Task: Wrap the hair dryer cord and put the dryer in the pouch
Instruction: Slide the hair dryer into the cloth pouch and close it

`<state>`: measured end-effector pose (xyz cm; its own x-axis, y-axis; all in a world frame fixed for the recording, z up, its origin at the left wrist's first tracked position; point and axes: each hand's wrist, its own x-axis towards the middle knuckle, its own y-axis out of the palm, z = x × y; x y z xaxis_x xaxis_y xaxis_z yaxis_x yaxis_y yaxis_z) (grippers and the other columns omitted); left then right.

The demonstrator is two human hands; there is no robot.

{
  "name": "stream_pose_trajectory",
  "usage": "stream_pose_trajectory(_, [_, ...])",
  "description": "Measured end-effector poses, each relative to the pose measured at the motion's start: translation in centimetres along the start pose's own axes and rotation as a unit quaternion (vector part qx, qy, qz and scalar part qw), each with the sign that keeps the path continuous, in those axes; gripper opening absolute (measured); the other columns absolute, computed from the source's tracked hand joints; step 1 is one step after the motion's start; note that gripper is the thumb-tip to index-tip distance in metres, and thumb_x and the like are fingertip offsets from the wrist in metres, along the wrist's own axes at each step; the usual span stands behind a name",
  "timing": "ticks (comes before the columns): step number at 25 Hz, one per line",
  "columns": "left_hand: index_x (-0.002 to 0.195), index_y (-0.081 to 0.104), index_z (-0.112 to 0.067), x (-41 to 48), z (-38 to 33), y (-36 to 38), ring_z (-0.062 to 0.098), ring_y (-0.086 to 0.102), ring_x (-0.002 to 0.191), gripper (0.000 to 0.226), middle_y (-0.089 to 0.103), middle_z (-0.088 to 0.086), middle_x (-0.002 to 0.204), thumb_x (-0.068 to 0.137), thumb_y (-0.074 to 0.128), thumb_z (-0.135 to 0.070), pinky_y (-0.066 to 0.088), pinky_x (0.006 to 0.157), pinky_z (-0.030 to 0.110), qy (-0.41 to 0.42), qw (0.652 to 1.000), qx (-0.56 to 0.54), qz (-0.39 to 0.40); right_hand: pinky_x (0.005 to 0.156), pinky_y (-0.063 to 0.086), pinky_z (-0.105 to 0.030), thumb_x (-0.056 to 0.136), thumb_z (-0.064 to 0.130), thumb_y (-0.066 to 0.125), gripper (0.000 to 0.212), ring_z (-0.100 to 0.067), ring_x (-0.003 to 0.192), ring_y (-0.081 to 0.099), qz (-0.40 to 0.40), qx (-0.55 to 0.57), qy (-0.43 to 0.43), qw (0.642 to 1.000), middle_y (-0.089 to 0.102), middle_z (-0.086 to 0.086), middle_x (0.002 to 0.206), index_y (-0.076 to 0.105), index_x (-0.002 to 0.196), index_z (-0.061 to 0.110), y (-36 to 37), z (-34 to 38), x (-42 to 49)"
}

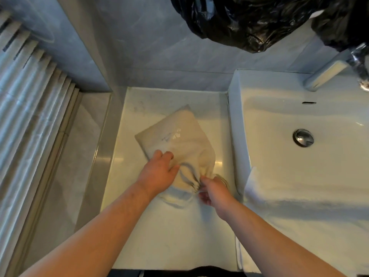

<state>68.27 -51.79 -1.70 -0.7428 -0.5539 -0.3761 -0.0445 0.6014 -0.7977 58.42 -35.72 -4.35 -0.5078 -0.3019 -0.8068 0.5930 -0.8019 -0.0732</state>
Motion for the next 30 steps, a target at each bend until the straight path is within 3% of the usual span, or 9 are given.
stream_pose_trajectory(3, [0.107,0.064,-0.016,-0.7,1.0,-0.3,0.026,0.063,0.091,0.019,0.062,0.006,0.102,0.096,0.057,-0.030,0.050,0.084,0.034,0.013,0.994,-0.099,0.034,0.071,0.055,-0.038,0.078,0.026,0.064,0.015,-0.025,0.076,0.066,-0.089,0.001,-0.047,0.995,0.070,-0.013,0.089,0.059,0.088,0.015,-0.7,1.2,0.8])
stream_pose_trajectory(5, [0.092,0.068,-0.011,1.0,2.9,-1.3,0.029,0.065,0.086,0.012,0.068,0.010,0.090,0.093,0.060,-0.020,0.051,0.079,0.037,0.000,0.991,-0.134,-0.016,0.063,0.053,-0.026,0.083,0.016,0.063,0.004,-0.018,0.072,0.064,-0.113,0.017,-0.097,0.989,0.069,-0.007,0.083,0.061,0.086,0.016,-1.1,2.3,0.9])
stream_pose_trajectory(8, [0.116,0.065,-0.008,5.2,6.0,-3.0,0.036,0.061,0.107,0.031,0.064,0.018,0.115,0.088,0.063,-0.022,0.048,0.093,0.038,-0.101,0.979,-0.120,-0.129,0.071,0.047,-0.019,0.087,0.012,0.064,0.019,-0.011,0.071,0.057,-0.147,0.050,-0.158,0.975,0.060,0.009,0.076,0.055,0.076,0.024,-1.3,4.2,1.5])
stream_pose_trajectory(10, [0.137,0.049,-0.008,7.2,6.9,-3.3,0.035,0.057,0.117,0.055,0.059,0.018,0.129,0.089,0.063,-0.030,0.046,0.099,0.040,-0.175,0.966,-0.169,-0.086,0.081,0.048,-0.030,0.087,0.021,0.066,0.017,-0.015,0.080,0.060,-0.157,0.061,-0.145,0.975,0.063,0.006,0.082,0.056,0.076,0.027,-1.3,4.8,2.7])
stream_pose_trajectory(14, [0.115,0.062,-0.008,9.6,6.7,-2.6,0.030,0.065,0.093,0.047,0.069,0.013,0.105,0.082,0.063,-0.042,0.050,0.079,0.036,-0.180,0.957,-0.226,-0.036,0.067,0.053,-0.033,0.087,0.038,0.066,0.022,-0.024,0.083,0.070,-0.021,0.103,-0.023,0.994,0.074,-0.005,0.092,0.066,0.101,0.020,-1.0,5.3,3.7])
stream_pose_trajectory(17, [0.091,0.065,-0.008,10.7,6.9,-2.3,0.029,0.062,0.080,0.034,0.066,0.011,0.085,0.087,0.061,-0.042,0.041,0.066,0.033,-0.197,0.941,-0.269,-0.053,0.074,0.058,-0.039,0.084,0.035,0.071,0.030,-0.027,0.089,0.071,0.013,0.118,0.003,0.993,0.076,-0.007,0.096,0.067,0.109,0.018,-0.8,4.8,4.3])
stream_pose_trajectory(19, [0.087,0.062,-0.008,11.1,7.2,-2.2,0.030,0.063,0.080,0.030,0.066,0.010,0.082,0.091,0.062,-0.038,0.048,0.068,0.036,-0.215,0.929,-0.298,-0.050,0.084,0.057,-0.041,0.083,0.028,0.073,0.034,-0.027,0.093,0.071,0.005,0.135,0.003,0.991,0.076,-0.008,0.098,0.066,0.113,0.015,-0.7,4.8,4.6])
stream_pose_trajectory(22, [0.095,0.060,-0.008,10.9,7.4,-2.2,0.032,0.067,0.085,0.024,0.068,0.018,0.096,0.092,0.065,-0.032,0.056,0.081,0.046,-0.236,0.878,-0.417,-0.020,0.077,0.057,-0.035,0.083,0.024,0.073,0.033,-0.025,0.090,0.072,0.012,0.160,0.012,0.987,0.076,-0.008,0.098,0.066,0.113,0.013,-0.9,5.1,4.6])
stream_pose_trajectory(30, [0.101,0.065,-0.004,5.0,6.1,-4.7,0.035,0.070,0.090,0.026,0.073,0.020,0.098,0.095,0.062,-0.029,0.056,0.087,0.050,-0.203,0.838,-0.502,-0.071,0.080,0.057,-0.038,0.083,0.023,0.069,0.037,-0.026,0.101,0.069,0.081,0.214,-0.041,0.973,0.073,-0.011,0.111,0.063,0.119,0.017,-0.6,6.1,1.0])
